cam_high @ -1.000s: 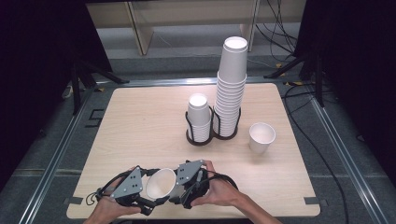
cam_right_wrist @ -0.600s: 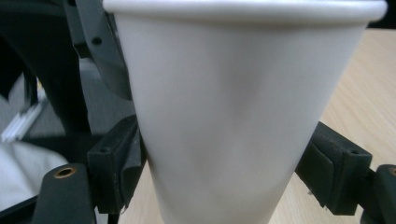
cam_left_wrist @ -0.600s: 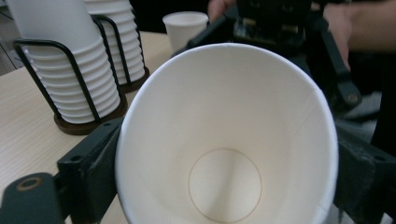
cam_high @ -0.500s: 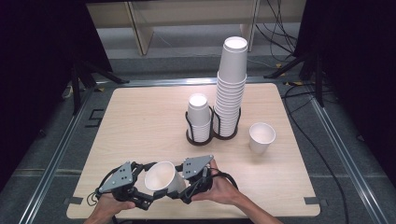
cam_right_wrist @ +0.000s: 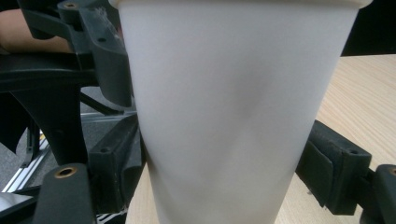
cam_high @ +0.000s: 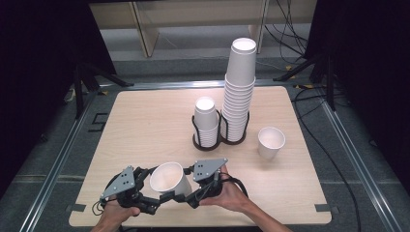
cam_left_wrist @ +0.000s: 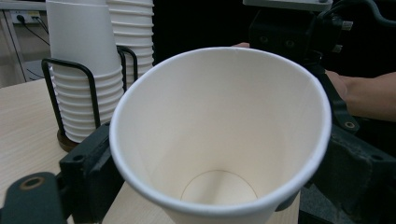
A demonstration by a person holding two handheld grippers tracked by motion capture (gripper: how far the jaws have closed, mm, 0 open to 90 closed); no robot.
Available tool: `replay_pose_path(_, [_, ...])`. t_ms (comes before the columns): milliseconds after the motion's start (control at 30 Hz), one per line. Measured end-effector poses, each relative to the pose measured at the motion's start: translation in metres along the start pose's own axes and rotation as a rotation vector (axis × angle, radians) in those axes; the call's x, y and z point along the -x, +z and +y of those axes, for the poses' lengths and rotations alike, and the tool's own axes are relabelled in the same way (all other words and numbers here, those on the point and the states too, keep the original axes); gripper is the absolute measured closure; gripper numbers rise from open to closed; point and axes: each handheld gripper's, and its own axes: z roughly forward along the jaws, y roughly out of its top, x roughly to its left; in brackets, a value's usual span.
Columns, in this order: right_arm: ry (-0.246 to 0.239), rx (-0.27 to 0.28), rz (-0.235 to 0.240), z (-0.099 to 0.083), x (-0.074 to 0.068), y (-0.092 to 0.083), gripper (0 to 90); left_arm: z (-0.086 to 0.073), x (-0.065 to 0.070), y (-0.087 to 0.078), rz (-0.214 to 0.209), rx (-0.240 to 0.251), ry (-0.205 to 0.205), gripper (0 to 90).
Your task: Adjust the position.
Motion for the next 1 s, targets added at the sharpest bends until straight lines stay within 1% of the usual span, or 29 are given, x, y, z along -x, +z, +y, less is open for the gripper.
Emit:
replay_pose_path(33, [0.015,-0.001,0.002,-0.0004,-0.0009,0.0009,22.8,-0.0003,0.0002,0.0007,-0.003,0.009,-0.003,11.0])
replay_pose_path(133, [0.004,0.001,0.004,-0.0006,-0.0005,0.0037,22.6,-0.0005,0.0006,0.0002,0.006,0.007,-0.002,10.6])
replay_pose_path(167, [0.032,-0.002,0.009,-0.0009,-0.0015,0.0047,22.6,-0.0006,0.0008,0.0005,0.009,0.010,-0.004,10.6])
replay_pose_path(200, [0.031,0.000,0.007,-0.0009,-0.0015,0.0053,22.6,-0.0009,0.0011,0.0012,0.010,0.016,-0.004,10.7])
replay_pose_path(233, [0.019,0.001,0.002,-0.0007,-0.0009,0.0057,22.6,-0.0012,0.0012,0.0018,0.006,0.026,-0.002,10.8])
replay_pose_path(267, [0.020,0.001,0.002,-0.0007,-0.0009,0.0059,22.6,-0.0008,0.0014,0.0007,0.014,0.012,0.004,11.1])
replay_pose_path(300, [0.020,0.003,0.000,-0.0007,-0.0007,0.0060,22.6,-0.0008,0.0013,0.0008,0.014,0.016,0.005,11.2])
replay_pose_path(333, [0.024,0.003,0.001,-0.0006,-0.0006,0.0061,22.6,-0.0009,0.0013,0.0009,0.011,0.016,0.001,12.0])
replay_pose_path(367, [0.044,0.001,0.004,-0.0005,-0.0016,0.0064,22.6,-0.0013,0.0014,0.0014,0.007,0.023,0.000,13.1])
replay_pose_path(433, [0.029,0.002,0.000,-0.0001,-0.0010,0.0064,22.6,-0.0009,0.0015,0.0002,0.012,0.012,0.013,14.4])
replay_pose_path(467, [0.027,0.003,0.000,-0.0003,-0.0008,0.0065,22.6,-0.0009,0.0013,0.0002,0.012,0.017,0.010,15.0])
replay_pose_path(533, [0.046,0.008,0.005,-0.0005,-0.0015,0.0068,22.5,-0.0005,0.0008,-0.0002,0.009,0.023,0.003,16.1])
replay_pose_path(633, [0.033,0.017,-0.002,0.0001,-0.0009,0.0063,22.2,-0.0003,-0.0003,-0.0007,0.001,0.031,0.003,17.5])
replay_pose_path(733, [0.039,0.023,0.007,-0.0006,0.0000,0.0074,21.3,-0.0004,0.0000,-0.0004,-0.001,0.037,0.000,18.1])
replay_pose_path(800, [0.049,0.012,0.014,-0.0011,0.0003,0.0069,20.0,0.0002,-0.0004,-0.0017,-0.002,0.039,0.001,18.2])
replay_pose_path(833, [0.069,0.005,0.014,-0.0019,0.0005,0.0073,17.9,0.0009,-0.0008,-0.0024,-0.005,0.041,-0.001,18.1])
replay_pose_path(867, [0.073,-0.001,0.007,-0.0026,0.0013,0.0074,14.9,0.0017,-0.0009,-0.0032,-0.003,0.044,0.002,18.1])
replay_pose_path(900, [0.052,-0.003,-0.003,-0.0035,0.0030,0.0076,15.5,0.0024,-0.0011,-0.0040,0.000,0.047,0.009,18.2])
replay_pose_path(933, [0.083,-0.015,0.003,-0.0048,0.0023,0.0064,15.0,0.0030,-0.0013,-0.0053,0.003,0.045,0.011,18.2])
replay_pose_path(1000, [0.077,-0.012,-0.009,-0.0063,0.0034,0.0048,15.0,0.0035,-0.0026,-0.0067,0.011,0.046,0.015,18.2])
